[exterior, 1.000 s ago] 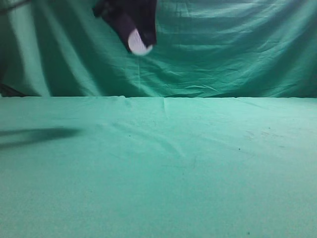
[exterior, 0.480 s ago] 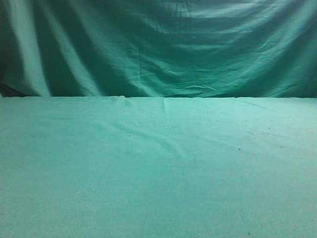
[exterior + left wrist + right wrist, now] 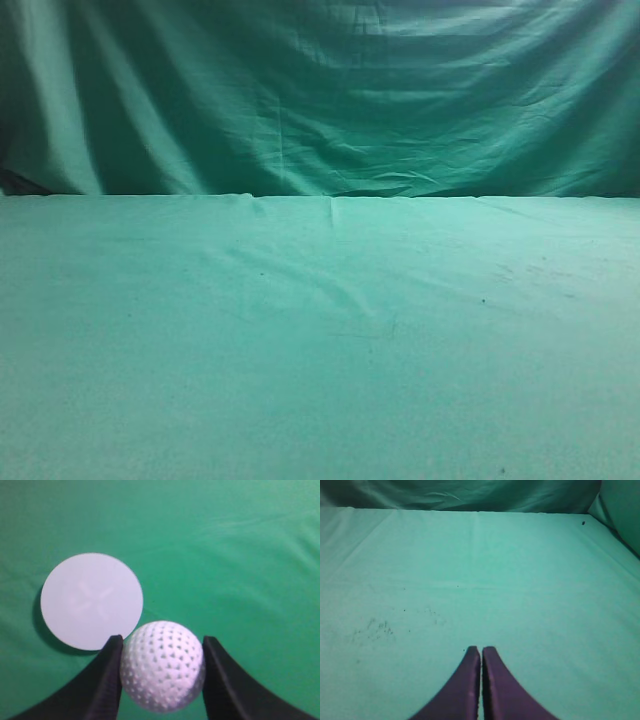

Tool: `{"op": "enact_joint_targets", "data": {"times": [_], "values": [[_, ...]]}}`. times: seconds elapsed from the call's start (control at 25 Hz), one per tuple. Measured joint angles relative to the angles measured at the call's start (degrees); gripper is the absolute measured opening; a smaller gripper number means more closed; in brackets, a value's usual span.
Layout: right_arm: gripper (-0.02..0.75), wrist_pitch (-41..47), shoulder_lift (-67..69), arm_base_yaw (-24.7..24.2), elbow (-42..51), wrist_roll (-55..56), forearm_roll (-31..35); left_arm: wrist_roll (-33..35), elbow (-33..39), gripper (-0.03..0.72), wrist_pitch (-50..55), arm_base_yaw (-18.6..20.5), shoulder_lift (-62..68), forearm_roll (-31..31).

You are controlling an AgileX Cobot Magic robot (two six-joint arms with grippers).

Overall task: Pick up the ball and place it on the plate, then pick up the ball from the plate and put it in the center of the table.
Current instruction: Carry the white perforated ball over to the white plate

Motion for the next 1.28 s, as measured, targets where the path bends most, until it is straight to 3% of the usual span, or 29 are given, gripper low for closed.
{"op": "enact_joint_targets", "data": {"times": [0.28, 0.64, 0.84, 0.96, 1.08, 1.28], "values": [[0.0, 0.0, 0.0, 0.0, 0.0, 0.0, 0.0, -0.2, 8.3, 0.32, -8.8, 8.8, -0.2, 0.1], [0.0, -0.8, 0.0, 0.0, 0.0, -0.1, 0.1, 0.5, 14.3, 0.32, -20.1, 10.3, -0.2, 1.3], [0.0, -17.5, 0.0, 0.0, 0.1, 3.9, 12.9, 0.6, 14.4, 0.32, -23.4, 10.4, 1.0, 2.3], [0.0, -25.1, 0.0, 0.0, 0.1, 4.3, 15.6, 0.6, 14.4, 0.32, -24.2, 10.4, 2.8, 3.0], [0.0, -21.0, 0.0, 0.0, -1.6, 3.2, 15.2, 0.7, 14.4, 0.32, -24.2, 10.4, 4.6, 3.0], [0.0, -7.3, 10.1, 0.0, -14.0, -3.9, 12.6, 0.7, 14.4, 0.32, -24.4, 10.4, 7.2, 3.0]]}}
